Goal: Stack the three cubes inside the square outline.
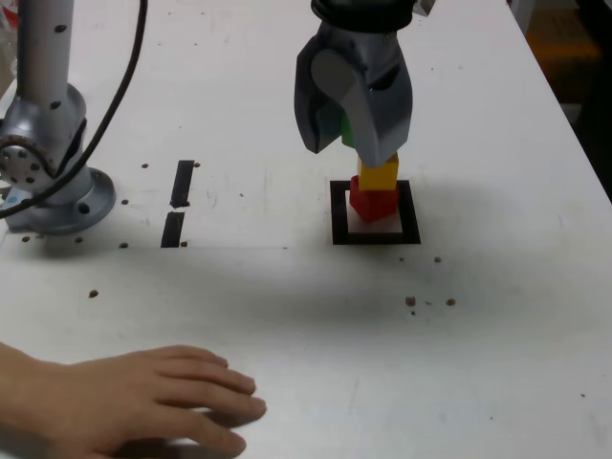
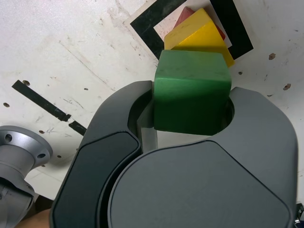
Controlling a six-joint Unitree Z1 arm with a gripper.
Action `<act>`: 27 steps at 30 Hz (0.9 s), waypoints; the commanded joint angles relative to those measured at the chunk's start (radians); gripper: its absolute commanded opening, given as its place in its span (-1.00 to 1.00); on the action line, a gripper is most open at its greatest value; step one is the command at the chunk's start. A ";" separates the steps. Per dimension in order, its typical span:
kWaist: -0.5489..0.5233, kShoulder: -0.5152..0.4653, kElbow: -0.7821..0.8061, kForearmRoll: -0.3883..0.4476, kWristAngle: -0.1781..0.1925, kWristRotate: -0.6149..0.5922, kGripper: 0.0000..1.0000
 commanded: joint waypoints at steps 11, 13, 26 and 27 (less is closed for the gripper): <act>-0.001 0.005 0.005 -0.025 0.000 0.004 0.21; -0.001 0.005 0.011 -0.031 0.000 0.005 0.23; -0.001 -0.039 0.002 -0.062 0.022 0.009 0.36; -0.001 -0.057 -0.005 -0.059 0.031 0.007 0.37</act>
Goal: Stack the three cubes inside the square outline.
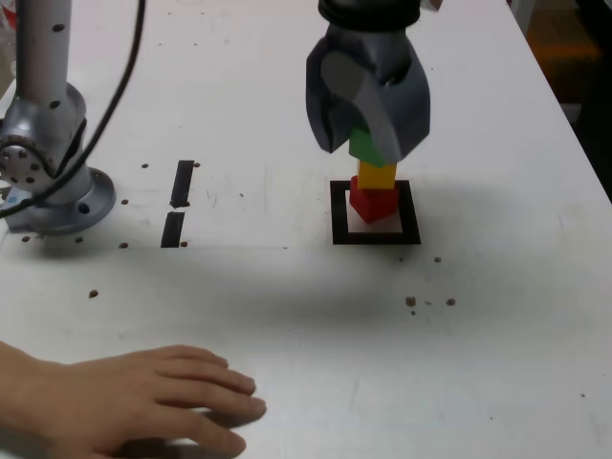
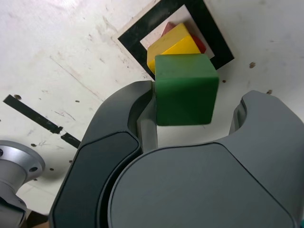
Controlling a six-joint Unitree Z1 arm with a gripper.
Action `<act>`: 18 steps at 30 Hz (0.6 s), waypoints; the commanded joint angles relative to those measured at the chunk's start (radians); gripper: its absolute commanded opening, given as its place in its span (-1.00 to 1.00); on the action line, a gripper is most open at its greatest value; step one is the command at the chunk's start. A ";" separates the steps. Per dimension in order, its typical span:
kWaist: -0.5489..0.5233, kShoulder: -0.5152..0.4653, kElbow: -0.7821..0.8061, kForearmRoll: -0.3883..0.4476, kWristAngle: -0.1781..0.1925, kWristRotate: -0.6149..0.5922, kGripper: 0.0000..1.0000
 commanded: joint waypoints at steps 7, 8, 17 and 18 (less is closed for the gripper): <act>0.013 -0.188 -0.047 0.133 0.134 -0.052 0.46; 0.018 -0.199 -0.041 0.148 0.144 -0.059 0.47; 0.057 -0.278 0.199 0.140 0.195 -0.161 0.52; 0.059 -0.283 0.238 0.118 0.194 -0.174 0.52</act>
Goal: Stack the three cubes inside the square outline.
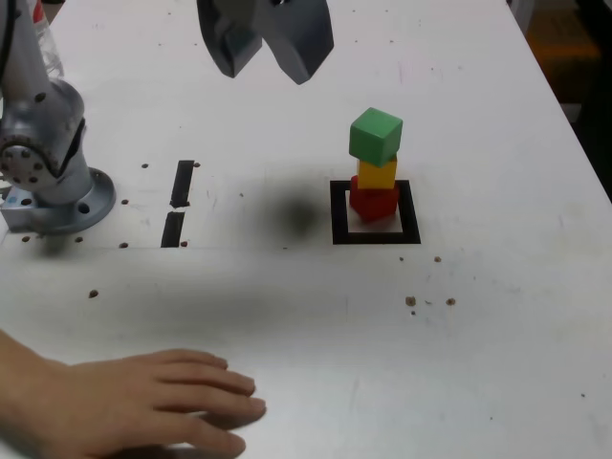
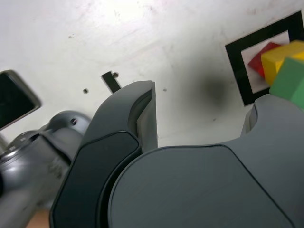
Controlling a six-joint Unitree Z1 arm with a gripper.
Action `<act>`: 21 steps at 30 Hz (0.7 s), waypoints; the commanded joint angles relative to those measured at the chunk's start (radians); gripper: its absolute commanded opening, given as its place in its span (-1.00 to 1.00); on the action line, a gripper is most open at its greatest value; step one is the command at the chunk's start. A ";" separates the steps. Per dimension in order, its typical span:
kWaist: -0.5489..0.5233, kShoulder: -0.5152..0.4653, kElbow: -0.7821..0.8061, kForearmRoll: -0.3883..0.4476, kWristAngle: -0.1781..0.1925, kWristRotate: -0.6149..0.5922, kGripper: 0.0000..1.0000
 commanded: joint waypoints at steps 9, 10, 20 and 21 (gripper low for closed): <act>0.012 -0.035 0.322 -0.236 -0.077 -0.101 0.53; 0.012 -0.035 0.350 -0.265 -0.091 -0.108 0.54; 0.012 -0.034 0.622 -0.597 -0.186 -0.166 0.56; 0.012 -0.033 0.633 -0.610 -0.187 -0.170 0.56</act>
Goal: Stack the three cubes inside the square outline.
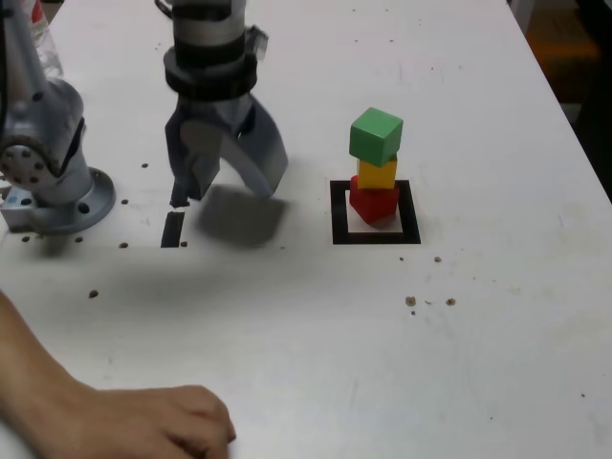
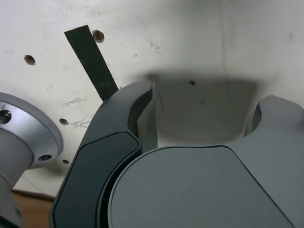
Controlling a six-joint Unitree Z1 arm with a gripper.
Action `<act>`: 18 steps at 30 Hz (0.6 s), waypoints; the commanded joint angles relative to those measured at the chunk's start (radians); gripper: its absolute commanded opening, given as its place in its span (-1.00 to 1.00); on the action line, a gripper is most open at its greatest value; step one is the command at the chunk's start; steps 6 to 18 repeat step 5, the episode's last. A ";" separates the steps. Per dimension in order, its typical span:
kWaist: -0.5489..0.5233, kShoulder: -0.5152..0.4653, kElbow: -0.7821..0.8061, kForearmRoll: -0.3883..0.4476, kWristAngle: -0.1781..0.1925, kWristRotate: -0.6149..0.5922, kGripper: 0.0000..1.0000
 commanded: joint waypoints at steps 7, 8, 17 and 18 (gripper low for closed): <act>0.001 0.009 0.030 -0.028 -0.002 -0.033 0.56; 0.001 0.009 0.030 -0.028 -0.002 -0.033 0.56; 0.001 0.009 0.030 -0.028 -0.002 -0.033 0.56; 0.001 0.009 0.030 -0.028 -0.002 -0.033 0.56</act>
